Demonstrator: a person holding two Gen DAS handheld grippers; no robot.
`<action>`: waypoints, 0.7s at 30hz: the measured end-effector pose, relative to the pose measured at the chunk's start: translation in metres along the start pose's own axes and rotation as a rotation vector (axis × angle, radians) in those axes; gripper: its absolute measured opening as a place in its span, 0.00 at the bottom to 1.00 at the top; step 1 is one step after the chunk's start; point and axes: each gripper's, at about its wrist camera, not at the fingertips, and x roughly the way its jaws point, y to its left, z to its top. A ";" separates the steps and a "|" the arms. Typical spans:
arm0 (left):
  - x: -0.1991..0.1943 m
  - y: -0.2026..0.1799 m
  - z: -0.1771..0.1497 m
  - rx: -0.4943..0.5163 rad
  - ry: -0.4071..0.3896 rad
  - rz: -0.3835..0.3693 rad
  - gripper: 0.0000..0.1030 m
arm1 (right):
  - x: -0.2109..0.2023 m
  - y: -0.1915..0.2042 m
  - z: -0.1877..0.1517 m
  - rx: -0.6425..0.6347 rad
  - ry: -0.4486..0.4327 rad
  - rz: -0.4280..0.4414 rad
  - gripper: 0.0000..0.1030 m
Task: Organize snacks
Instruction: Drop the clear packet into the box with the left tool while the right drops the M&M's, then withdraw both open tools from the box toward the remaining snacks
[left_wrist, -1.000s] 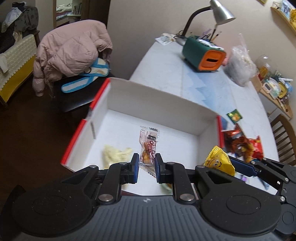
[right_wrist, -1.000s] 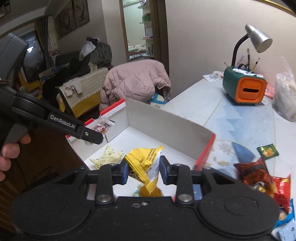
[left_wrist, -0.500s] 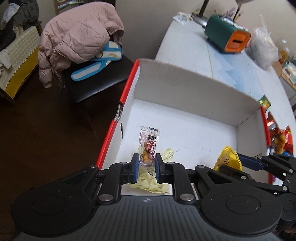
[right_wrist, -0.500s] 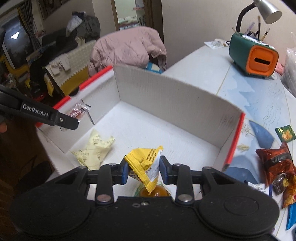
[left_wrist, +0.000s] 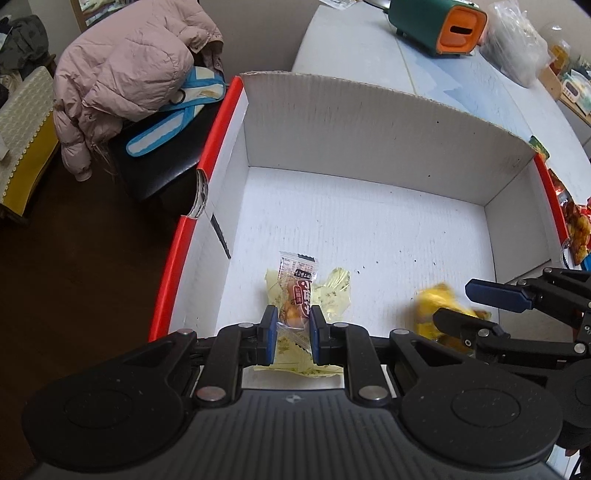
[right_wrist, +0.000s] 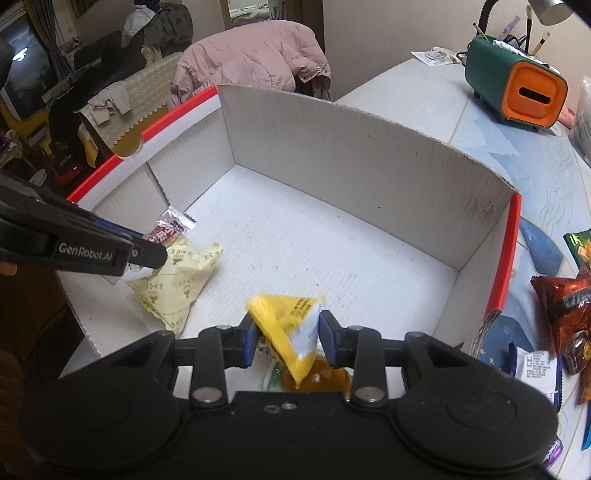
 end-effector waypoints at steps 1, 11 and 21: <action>0.000 0.000 -0.001 0.005 -0.002 0.000 0.17 | 0.000 0.000 0.000 0.001 0.001 0.001 0.34; -0.009 0.002 -0.005 0.000 -0.022 -0.017 0.21 | -0.014 -0.002 0.000 0.024 -0.033 0.019 0.39; -0.041 -0.001 -0.015 0.004 -0.097 -0.063 0.32 | -0.052 -0.006 -0.006 0.057 -0.115 0.056 0.50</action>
